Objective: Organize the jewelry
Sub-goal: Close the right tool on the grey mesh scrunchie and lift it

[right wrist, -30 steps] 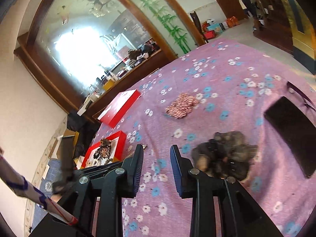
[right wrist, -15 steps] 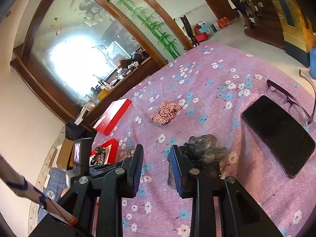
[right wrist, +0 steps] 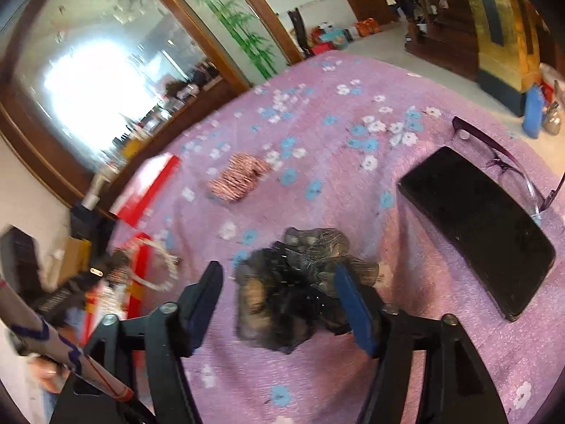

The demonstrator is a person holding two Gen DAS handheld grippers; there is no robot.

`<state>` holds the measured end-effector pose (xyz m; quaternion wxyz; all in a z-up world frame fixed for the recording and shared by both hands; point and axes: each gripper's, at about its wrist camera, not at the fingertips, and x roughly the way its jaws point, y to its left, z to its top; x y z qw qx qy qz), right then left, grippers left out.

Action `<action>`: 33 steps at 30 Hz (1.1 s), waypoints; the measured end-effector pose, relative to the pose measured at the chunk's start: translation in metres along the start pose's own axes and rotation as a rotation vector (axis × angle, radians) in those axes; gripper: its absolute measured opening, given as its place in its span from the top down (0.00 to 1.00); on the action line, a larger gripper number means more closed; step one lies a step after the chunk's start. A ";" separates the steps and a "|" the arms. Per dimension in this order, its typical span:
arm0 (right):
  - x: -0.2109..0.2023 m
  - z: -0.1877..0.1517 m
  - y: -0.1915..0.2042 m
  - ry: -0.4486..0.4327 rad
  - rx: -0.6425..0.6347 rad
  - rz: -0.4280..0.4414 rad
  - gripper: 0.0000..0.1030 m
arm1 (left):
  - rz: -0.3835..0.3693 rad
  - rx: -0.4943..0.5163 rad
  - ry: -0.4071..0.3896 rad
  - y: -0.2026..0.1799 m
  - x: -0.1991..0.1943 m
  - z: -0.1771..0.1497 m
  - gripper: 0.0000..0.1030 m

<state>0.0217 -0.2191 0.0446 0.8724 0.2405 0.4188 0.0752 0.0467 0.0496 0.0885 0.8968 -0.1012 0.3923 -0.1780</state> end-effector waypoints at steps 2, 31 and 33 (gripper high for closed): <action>0.008 -0.002 0.004 0.014 -0.029 -0.061 0.25 | -0.018 0.000 -0.005 0.003 0.007 0.001 0.95; 0.068 0.025 0.106 -0.101 -0.271 0.100 0.91 | 0.148 -0.041 -0.094 0.035 0.015 -0.007 0.95; 0.068 0.023 0.108 -0.090 -0.274 0.121 0.91 | 0.155 -0.022 -0.098 0.032 0.015 -0.007 0.95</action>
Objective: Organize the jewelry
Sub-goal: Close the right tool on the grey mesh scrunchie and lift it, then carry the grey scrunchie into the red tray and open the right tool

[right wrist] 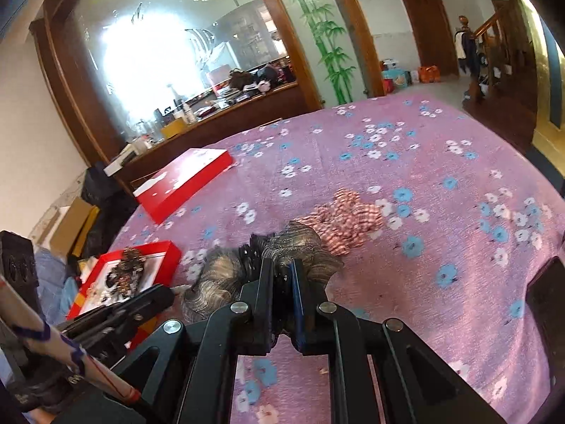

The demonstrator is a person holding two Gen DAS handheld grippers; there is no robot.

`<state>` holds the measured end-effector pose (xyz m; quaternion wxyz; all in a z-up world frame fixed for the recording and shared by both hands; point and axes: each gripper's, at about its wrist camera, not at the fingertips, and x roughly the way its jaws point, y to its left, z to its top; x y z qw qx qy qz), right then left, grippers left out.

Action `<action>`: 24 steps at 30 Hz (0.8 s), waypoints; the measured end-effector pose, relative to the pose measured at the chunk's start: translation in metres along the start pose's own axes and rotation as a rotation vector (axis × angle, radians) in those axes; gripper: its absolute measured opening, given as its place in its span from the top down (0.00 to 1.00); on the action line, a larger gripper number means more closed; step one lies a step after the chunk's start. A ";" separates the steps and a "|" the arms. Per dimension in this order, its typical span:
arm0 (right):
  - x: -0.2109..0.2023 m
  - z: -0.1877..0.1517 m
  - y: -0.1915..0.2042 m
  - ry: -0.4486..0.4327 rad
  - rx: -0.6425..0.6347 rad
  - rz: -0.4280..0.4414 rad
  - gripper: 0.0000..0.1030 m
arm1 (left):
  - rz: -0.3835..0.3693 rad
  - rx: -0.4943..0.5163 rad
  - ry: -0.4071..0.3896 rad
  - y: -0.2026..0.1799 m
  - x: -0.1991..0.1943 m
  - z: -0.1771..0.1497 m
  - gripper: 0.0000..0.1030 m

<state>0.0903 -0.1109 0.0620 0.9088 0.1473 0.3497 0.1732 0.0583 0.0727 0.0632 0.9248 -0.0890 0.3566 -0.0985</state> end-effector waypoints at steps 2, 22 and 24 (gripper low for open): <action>0.001 -0.001 0.003 0.002 -0.006 0.000 0.90 | -0.001 0.001 -0.009 -0.001 -0.002 -0.001 0.95; 0.006 -0.009 0.007 0.015 -0.041 -0.020 0.90 | 0.052 0.025 -0.062 -0.007 -0.013 -0.004 0.95; 0.006 -0.009 0.007 0.014 -0.041 -0.021 0.90 | 0.064 0.034 -0.067 -0.008 -0.013 -0.004 0.95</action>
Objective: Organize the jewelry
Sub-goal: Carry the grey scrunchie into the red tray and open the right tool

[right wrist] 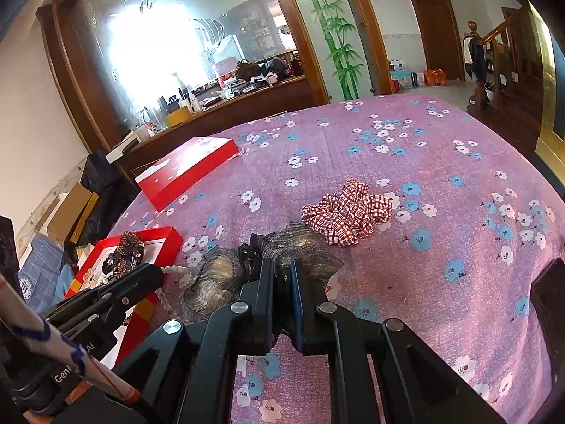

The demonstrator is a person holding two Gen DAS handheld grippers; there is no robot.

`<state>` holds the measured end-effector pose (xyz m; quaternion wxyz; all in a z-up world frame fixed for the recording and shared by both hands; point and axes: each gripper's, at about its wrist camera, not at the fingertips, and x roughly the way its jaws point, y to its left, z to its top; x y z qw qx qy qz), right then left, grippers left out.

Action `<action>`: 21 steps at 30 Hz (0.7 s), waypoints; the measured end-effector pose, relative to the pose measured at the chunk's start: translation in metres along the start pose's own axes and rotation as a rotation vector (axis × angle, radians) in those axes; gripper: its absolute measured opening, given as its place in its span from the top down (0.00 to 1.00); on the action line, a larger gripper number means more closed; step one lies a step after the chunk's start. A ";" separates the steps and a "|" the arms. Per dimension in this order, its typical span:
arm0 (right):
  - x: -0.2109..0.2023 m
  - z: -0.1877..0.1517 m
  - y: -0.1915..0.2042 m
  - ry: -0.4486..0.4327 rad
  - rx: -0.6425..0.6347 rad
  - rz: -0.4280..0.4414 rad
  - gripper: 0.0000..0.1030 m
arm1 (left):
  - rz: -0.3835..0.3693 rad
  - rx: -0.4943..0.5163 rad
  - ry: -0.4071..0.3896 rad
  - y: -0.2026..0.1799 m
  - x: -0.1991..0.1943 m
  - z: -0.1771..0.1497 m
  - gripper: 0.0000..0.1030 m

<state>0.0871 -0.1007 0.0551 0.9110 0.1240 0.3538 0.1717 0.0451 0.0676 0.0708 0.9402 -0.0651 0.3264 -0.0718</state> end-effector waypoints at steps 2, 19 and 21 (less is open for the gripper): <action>0.002 0.000 0.000 0.001 0.000 0.000 0.90 | 0.007 0.003 -0.004 0.000 0.000 0.000 0.95; 0.012 -0.007 0.006 0.038 -0.021 0.022 0.90 | 0.026 0.009 -0.015 0.001 -0.001 0.000 0.95; 0.012 -0.007 0.007 0.041 -0.022 0.025 0.90 | 0.028 0.009 -0.015 0.001 -0.001 0.001 0.95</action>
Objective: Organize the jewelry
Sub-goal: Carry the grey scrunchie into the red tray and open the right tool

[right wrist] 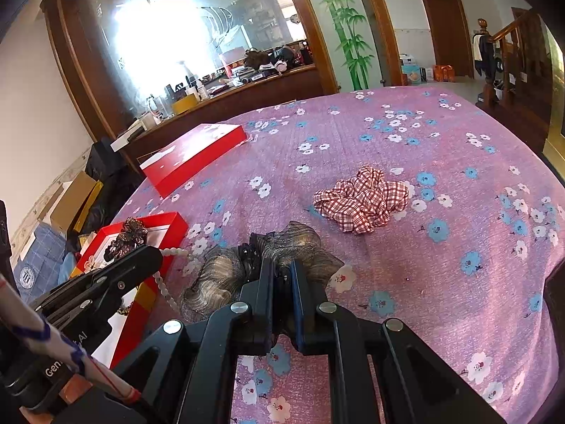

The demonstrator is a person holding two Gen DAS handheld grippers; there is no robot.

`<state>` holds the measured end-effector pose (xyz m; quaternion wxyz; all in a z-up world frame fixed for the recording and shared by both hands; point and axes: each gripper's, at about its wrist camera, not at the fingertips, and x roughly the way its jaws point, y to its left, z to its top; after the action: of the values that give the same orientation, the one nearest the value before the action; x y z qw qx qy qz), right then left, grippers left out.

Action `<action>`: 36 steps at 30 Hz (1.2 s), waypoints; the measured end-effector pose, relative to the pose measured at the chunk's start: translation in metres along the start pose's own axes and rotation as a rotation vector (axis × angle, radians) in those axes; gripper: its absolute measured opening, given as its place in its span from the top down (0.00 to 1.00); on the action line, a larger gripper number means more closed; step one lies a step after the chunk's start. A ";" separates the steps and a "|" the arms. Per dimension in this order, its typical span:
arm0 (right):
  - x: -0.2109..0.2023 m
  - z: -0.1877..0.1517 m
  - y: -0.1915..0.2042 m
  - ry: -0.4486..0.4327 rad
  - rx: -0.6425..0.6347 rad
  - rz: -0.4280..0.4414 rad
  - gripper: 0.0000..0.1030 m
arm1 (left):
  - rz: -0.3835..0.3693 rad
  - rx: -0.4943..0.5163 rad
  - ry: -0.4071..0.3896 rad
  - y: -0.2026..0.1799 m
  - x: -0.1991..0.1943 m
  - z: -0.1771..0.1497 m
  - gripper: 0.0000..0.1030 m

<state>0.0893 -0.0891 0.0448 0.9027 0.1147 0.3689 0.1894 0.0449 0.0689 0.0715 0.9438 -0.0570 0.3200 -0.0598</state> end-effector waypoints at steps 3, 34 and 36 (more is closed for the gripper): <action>0.001 0.000 -0.001 0.003 0.002 0.002 0.90 | 0.001 0.001 -0.002 -0.001 -0.001 0.000 0.95; -0.103 -0.016 0.013 -0.150 0.075 -0.033 0.90 | -0.026 -0.095 -0.094 0.024 -0.081 0.007 0.95; -0.104 -0.018 0.024 -0.149 0.054 -0.015 0.90 | -0.003 -0.119 -0.106 0.041 -0.096 0.005 0.95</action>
<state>0.0021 -0.1109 0.1051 0.9257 0.1499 0.3063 0.1635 -0.0249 0.1238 0.1271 0.9543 -0.1166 0.2725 -0.0388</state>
